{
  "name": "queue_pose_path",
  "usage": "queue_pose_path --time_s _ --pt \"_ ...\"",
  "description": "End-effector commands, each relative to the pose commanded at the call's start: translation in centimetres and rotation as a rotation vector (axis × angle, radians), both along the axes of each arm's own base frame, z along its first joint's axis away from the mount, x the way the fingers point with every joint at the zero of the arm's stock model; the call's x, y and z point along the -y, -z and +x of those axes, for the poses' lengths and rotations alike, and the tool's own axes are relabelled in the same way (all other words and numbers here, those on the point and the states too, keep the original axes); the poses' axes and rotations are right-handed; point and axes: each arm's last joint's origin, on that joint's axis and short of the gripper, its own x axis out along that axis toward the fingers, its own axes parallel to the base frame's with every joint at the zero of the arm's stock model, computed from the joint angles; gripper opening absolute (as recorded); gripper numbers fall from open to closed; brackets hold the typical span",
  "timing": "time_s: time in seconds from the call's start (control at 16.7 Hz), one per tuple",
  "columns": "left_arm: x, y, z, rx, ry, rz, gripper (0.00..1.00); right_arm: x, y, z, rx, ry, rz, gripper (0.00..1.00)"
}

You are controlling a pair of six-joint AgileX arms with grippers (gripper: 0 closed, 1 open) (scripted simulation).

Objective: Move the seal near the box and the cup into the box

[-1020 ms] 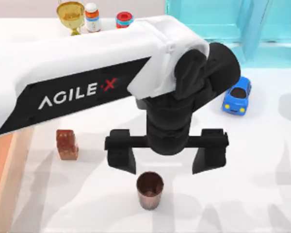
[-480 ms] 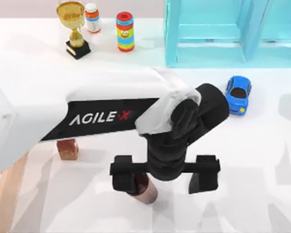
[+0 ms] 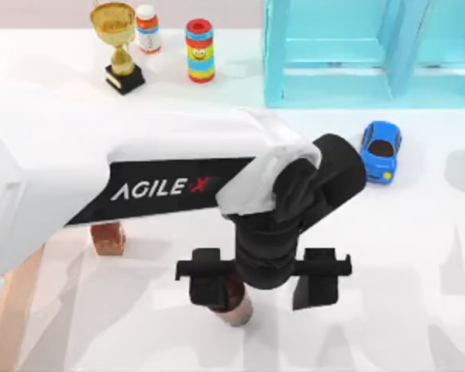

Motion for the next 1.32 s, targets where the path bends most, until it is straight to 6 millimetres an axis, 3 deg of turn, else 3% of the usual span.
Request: queue_pose_path --time_s 0.48,1.08,1.2,1.32 --pt "0.0 0.0 0.0 0.0 0.0 0.0 0.02 0.0 0.0 0.0 0.0 0.0 0.0 1.0" --pt "-0.1 -0.1 0.1 0.0 -0.001 0.001 0.0 0.0 0.0 0.0 0.0 0.0 0.0 1.0" --pt "-1.3 -1.1 0.4 -0.005 -0.007 0.006 0.0 0.0 0.0 0.0 0.0 0.0 0.0 1.0" --pt "-3.2 -3.5 0.8 -0.004 -0.01 0.003 0.0 0.0 0.0 0.0 0.0 0.0 0.0 1.0"
